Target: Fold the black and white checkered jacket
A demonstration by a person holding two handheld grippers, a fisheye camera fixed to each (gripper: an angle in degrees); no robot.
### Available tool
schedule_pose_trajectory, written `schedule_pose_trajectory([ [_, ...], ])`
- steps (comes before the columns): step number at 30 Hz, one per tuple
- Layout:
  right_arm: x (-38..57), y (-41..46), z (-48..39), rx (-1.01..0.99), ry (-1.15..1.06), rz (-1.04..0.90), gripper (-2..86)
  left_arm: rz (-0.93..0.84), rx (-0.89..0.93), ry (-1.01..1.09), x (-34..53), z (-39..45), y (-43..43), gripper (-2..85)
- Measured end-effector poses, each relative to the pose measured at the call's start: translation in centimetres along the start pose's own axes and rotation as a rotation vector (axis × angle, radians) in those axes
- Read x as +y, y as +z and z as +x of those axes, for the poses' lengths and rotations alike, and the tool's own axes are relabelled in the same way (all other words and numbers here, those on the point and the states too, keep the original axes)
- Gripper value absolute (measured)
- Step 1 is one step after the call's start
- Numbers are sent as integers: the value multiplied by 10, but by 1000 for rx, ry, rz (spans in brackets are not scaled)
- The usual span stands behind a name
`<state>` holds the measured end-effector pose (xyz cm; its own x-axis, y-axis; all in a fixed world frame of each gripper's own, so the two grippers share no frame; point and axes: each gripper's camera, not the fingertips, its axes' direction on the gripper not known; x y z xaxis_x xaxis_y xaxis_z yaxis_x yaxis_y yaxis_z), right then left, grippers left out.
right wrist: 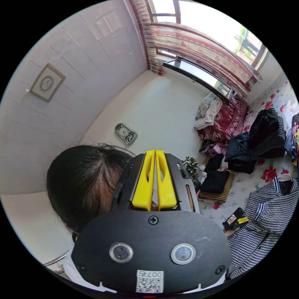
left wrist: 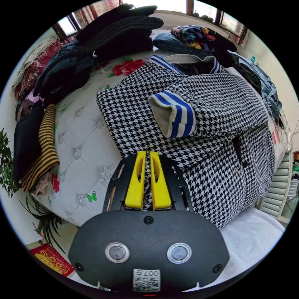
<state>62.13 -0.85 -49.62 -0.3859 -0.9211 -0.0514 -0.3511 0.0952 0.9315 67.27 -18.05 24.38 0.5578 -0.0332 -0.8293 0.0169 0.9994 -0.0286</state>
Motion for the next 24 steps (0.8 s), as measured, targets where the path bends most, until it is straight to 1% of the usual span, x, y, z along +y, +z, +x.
schedule_pose_trajectory([
  [1, 1, -1, 1, 6, -16, 5, 3, 1, -1, 0, 0, 0, -1, -5],
  [2, 5, -4, 3, 60, -73, 22, 6, 2, 0, -3, 1, -2, -3, -3],
  [4, 20, -12, 10, 249, -194, 48, 19, 7, 6, -15, 4, -5, -8, 3],
  [5, 37, -16, 20, 404, -287, 46, 33, 8, 5, -34, 6, -9, -12, 9],
  [6, 59, -23, 36, 547, -372, 27, 48, 11, 13, -49, 9, -12, -18, 17],
  [7, 72, -28, 45, 612, -411, 18, 55, 15, 18, -58, 11, -14, -22, 21],
  [8, 99, -41, 69, 746, -452, -12, 69, 31, 31, -76, 19, -19, -34, 33],
  [9, 123, -59, 99, 890, -398, -44, 83, 63, 48, -94, 33, -25, -50, 47],
  [10, 135, -69, 114, 953, -361, -69, 89, 84, 56, -105, 42, -28, -58, 53],
  [12, 189, -121, 176, 1181, -168, -204, 107, 181, 113, -161, 96, -47, -88, 77],
  [13, 204, -135, 188, 1226, -124, -237, 111, 196, 130, -179, 112, -53, -93, 83],
  [15, 262, -187, 228, 1388, 45, -364, 122, 203, 203, -241, 175, -71, -97, 111],
  [16, 275, -199, 236, 1411, 90, -395, 124, 187, 212, -259, 189, -75, -94, 119],
  [17, 298, -219, 249, 1432, 172, -451, 129, 123, 232, -291, 213, -79, -86, 134],
  [18, 318, -237, 258, 1439, 242, -477, 132, 59, 265, -309, 232, -80, -78, 146],
  [19, 325, -244, 262, 1434, 269, -484, 134, 43, 279, -311, 240, -78, -76, 148],
  [21, 344, -266, 277, 1384, 372, -506, 137, 9, 325, -279, 255, -67, -66, 154],
  [24, 353, -275, 306, 1295, 461, -575, 133, -46, 360, -249, 249, -57, -45, 142],
])
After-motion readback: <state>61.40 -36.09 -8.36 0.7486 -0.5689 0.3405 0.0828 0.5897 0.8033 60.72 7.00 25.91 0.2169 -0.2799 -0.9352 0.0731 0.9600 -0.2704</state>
